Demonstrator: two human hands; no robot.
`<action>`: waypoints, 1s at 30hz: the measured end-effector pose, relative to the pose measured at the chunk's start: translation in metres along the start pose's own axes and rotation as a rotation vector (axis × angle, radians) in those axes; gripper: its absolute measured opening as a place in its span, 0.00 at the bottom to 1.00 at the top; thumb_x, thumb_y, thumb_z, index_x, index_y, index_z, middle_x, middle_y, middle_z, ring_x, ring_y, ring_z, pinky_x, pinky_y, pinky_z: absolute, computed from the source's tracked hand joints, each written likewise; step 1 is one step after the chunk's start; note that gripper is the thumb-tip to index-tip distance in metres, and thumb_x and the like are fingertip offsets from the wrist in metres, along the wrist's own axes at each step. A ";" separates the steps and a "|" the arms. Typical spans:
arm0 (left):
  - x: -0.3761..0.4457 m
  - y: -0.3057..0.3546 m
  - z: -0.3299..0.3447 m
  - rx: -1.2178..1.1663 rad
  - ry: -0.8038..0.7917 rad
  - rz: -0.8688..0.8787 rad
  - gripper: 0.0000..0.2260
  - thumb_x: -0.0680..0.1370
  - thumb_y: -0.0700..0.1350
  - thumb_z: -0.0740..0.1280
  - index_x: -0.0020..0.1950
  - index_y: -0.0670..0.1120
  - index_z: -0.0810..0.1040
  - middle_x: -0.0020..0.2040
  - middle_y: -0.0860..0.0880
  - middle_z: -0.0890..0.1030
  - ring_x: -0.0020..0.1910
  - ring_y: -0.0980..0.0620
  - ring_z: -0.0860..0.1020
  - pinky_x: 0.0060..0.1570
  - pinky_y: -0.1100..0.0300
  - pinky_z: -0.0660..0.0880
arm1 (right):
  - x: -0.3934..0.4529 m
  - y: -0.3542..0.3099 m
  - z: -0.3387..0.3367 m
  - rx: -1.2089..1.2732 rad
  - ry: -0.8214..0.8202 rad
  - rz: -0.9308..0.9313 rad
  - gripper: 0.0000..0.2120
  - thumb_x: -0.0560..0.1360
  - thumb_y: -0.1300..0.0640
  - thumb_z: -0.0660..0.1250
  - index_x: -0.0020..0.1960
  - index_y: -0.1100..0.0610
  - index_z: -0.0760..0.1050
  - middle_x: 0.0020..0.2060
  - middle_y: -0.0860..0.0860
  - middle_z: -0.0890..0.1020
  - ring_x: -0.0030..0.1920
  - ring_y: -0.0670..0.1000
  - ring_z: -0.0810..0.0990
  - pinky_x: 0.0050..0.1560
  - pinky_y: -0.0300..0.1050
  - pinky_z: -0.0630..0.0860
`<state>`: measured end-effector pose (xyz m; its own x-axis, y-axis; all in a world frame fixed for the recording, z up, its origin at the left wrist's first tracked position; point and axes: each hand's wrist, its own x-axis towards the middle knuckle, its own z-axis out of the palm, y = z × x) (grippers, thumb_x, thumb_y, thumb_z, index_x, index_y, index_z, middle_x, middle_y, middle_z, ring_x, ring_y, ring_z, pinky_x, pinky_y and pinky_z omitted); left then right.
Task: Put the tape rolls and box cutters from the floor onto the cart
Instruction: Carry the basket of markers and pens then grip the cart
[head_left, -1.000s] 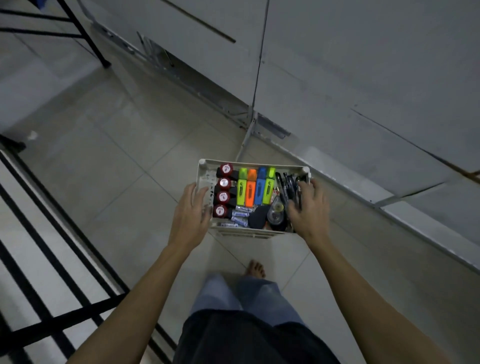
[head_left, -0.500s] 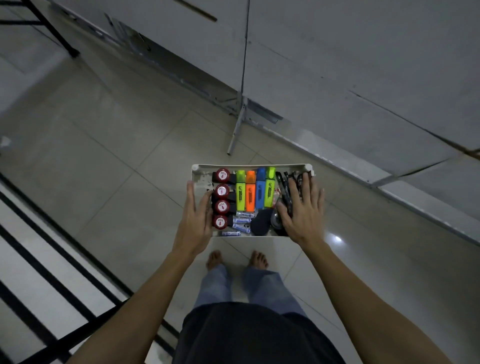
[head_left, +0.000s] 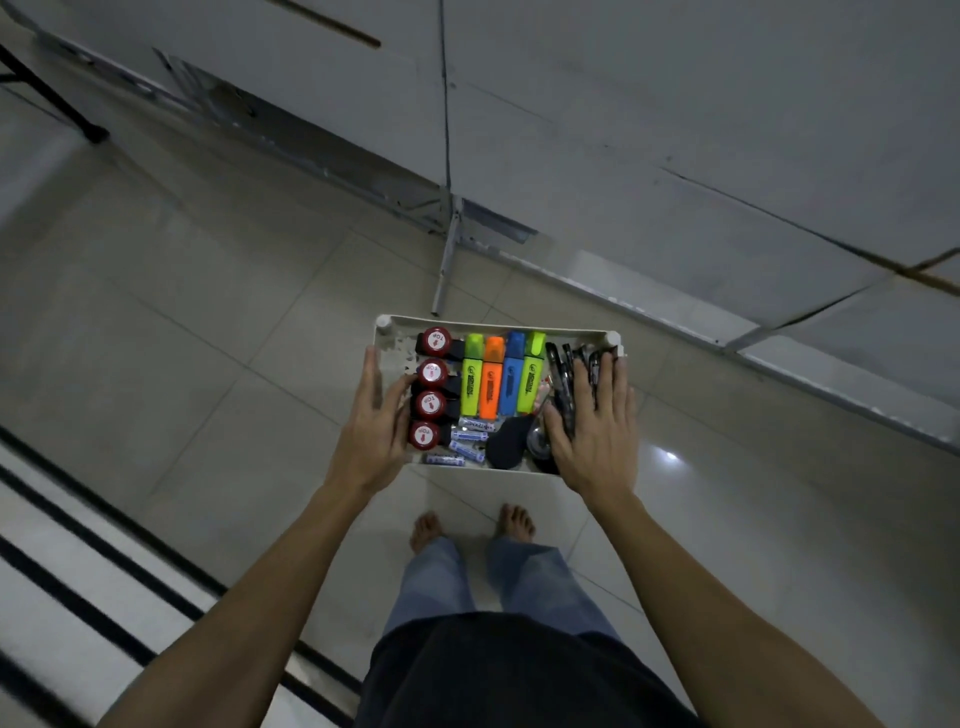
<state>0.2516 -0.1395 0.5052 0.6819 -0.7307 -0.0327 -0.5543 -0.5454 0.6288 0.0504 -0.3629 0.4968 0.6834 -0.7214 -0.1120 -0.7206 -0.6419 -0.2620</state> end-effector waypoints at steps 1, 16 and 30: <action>0.008 -0.001 -0.001 0.005 -0.010 0.019 0.19 0.86 0.47 0.60 0.78 0.51 0.69 0.86 0.49 0.43 0.81 0.43 0.63 0.68 0.49 0.74 | 0.002 0.000 0.001 -0.004 0.004 0.020 0.36 0.84 0.34 0.47 0.85 0.52 0.48 0.84 0.55 0.43 0.84 0.55 0.38 0.83 0.59 0.47; 0.154 -0.050 -0.039 0.108 -0.286 0.360 0.22 0.84 0.50 0.60 0.79 0.47 0.67 0.86 0.44 0.45 0.75 0.34 0.71 0.62 0.40 0.79 | 0.018 -0.073 0.018 0.058 0.109 0.398 0.38 0.82 0.32 0.47 0.84 0.54 0.50 0.84 0.57 0.48 0.84 0.56 0.40 0.83 0.59 0.51; 0.175 -0.050 -0.054 0.014 -0.338 0.315 0.20 0.87 0.52 0.55 0.80 0.55 0.63 0.86 0.51 0.44 0.76 0.39 0.70 0.63 0.39 0.78 | 0.020 -0.113 0.023 -0.009 0.190 0.558 0.41 0.80 0.29 0.47 0.84 0.53 0.52 0.84 0.56 0.48 0.84 0.57 0.45 0.82 0.59 0.40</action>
<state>0.4244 -0.2179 0.5103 0.2862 -0.9535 -0.0944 -0.7176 -0.2786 0.6383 0.1481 -0.2984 0.5020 0.1681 -0.9842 -0.0562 -0.9668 -0.1535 -0.2044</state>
